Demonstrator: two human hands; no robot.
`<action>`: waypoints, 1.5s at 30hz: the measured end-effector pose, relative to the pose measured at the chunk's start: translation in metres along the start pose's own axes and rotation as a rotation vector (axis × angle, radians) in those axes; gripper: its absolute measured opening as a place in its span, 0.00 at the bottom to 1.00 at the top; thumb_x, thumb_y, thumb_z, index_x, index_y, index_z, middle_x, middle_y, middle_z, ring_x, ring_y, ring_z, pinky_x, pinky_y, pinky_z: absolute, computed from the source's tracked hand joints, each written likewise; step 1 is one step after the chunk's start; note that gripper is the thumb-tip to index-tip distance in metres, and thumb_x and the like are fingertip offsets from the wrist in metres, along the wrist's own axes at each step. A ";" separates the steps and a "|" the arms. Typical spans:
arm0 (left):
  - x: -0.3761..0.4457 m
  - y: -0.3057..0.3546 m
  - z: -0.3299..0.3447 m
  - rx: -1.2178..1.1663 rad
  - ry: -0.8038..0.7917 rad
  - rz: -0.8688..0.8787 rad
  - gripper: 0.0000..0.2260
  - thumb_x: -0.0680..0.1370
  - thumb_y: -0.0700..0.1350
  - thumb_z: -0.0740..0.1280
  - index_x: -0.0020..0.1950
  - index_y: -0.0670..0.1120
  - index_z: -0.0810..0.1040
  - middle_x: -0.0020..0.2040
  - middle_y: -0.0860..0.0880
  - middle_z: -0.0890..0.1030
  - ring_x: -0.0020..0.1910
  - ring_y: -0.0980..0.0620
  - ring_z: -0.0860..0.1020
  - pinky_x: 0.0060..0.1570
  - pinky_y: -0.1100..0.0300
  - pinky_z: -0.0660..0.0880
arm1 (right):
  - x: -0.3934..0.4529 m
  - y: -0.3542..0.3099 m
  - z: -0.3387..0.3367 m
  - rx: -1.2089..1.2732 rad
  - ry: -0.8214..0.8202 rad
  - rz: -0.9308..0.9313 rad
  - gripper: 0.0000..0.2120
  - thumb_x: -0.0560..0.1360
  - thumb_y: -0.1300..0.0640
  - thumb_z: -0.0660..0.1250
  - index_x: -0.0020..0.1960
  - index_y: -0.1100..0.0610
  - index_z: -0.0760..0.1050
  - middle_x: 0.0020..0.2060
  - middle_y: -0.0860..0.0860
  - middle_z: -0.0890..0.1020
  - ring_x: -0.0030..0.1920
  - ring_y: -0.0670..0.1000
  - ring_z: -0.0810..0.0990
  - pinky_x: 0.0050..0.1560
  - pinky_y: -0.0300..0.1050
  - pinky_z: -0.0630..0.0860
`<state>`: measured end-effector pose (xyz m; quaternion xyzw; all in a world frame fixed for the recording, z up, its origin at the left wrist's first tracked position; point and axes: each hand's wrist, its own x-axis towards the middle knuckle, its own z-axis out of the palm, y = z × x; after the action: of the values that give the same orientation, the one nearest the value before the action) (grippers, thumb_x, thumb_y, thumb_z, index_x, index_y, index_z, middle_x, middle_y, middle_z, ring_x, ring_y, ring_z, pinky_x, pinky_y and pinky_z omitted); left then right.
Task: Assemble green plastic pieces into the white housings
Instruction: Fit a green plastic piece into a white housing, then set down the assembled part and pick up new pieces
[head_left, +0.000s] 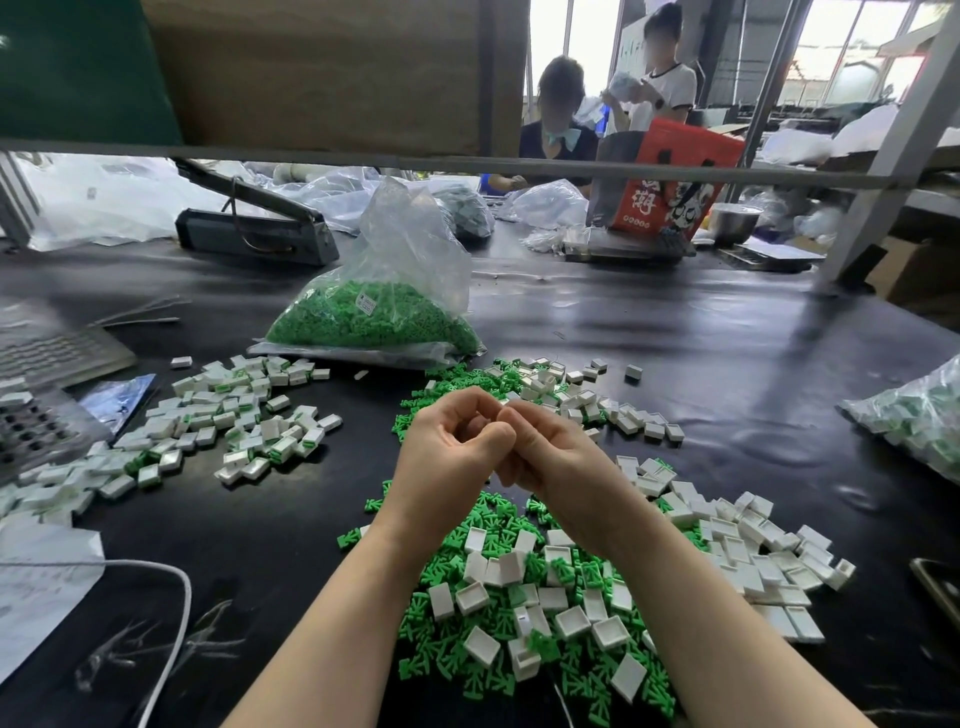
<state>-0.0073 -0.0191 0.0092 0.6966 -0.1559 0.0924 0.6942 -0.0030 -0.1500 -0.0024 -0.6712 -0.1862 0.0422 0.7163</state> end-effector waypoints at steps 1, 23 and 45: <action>0.000 0.001 0.000 0.006 0.000 -0.001 0.05 0.67 0.40 0.64 0.38 0.37 0.75 0.30 0.32 0.71 0.31 0.42 0.73 0.32 0.42 0.73 | 0.000 0.001 0.000 -0.002 0.003 0.003 0.21 0.77 0.46 0.63 0.53 0.66 0.75 0.40 0.58 0.72 0.39 0.56 0.66 0.43 0.53 0.64; 0.007 -0.008 -0.014 -0.073 0.064 -0.161 0.06 0.75 0.43 0.67 0.38 0.47 0.78 0.32 0.53 0.79 0.33 0.57 0.75 0.34 0.65 0.73 | 0.000 -0.002 -0.005 -0.200 0.081 0.048 0.23 0.78 0.40 0.55 0.43 0.57 0.78 0.27 0.49 0.77 0.28 0.46 0.72 0.33 0.34 0.69; 0.023 -0.027 -0.111 -1.272 0.821 -0.409 0.19 0.85 0.52 0.48 0.54 0.39 0.68 0.55 0.37 0.81 0.52 0.46 0.83 0.45 0.56 0.81 | -0.014 -0.009 -0.068 -1.337 0.372 0.466 0.08 0.77 0.44 0.67 0.44 0.48 0.75 0.46 0.49 0.83 0.46 0.52 0.79 0.47 0.46 0.77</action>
<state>0.0333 0.0895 -0.0059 0.0903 0.2216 0.1060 0.9651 0.0044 -0.2191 0.0014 -0.9833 0.1001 -0.0436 0.1459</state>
